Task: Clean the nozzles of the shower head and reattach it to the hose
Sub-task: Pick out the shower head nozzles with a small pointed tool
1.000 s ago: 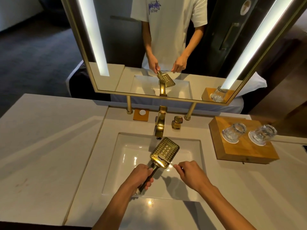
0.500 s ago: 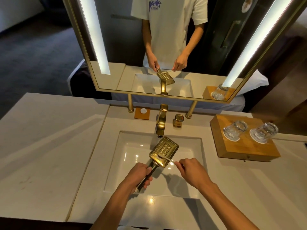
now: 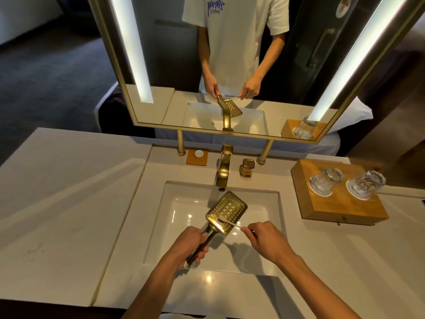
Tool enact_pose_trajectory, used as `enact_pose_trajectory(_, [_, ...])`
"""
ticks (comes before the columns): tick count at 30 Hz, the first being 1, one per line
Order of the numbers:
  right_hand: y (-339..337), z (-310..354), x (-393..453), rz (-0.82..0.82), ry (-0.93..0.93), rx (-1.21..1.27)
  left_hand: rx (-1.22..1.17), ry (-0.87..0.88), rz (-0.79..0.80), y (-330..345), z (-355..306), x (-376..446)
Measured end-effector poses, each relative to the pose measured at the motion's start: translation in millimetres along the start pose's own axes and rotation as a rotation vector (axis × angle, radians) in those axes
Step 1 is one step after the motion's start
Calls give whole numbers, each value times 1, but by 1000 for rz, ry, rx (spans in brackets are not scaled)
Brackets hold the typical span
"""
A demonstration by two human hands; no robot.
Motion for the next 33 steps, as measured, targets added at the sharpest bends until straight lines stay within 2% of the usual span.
enact_pose_trajectory(2, [-3,2,3,-16,25,-17,-7,1,-3,5,2,1])
enact_pose_trajectory(6, [3,7,-1,17,-40,48,-11,8,6,0,0,4])
enact_pose_trajectory(10, [-3,0,4,-13,38,-45,-28,10,24,5,2,6])
enact_pose_trajectory(16, [-1,1,7,37,-25,129,-29,19,29,-4,-2,9])
enact_pose_trajectory(19, [-19,-15,19,-83,56,190,-20,17,43,-5,1,9])
enact_pose_trajectory(21, [-31,-24,29,-148,118,146,-26,21,66,-4,3,9])
enact_pose_trajectory(23, [-33,-24,34,-140,133,99,-44,19,86,-4,4,9])
enact_pose_trajectory(28, [0,-2,20,-53,25,51,-59,15,63,-11,7,14])
enact_pose_trajectory(33, [-14,-19,26,-131,155,44,-74,14,52,-9,8,14])
Point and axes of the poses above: each hand's wrist, its own x-axis towards the middle knuckle, its own y-axis out of the palm, z = x × y, the point moved 2 cm from there along x, towards the middle knuckle, and after that the axes turned 11 degrees about -x, right-handed, at the moved point
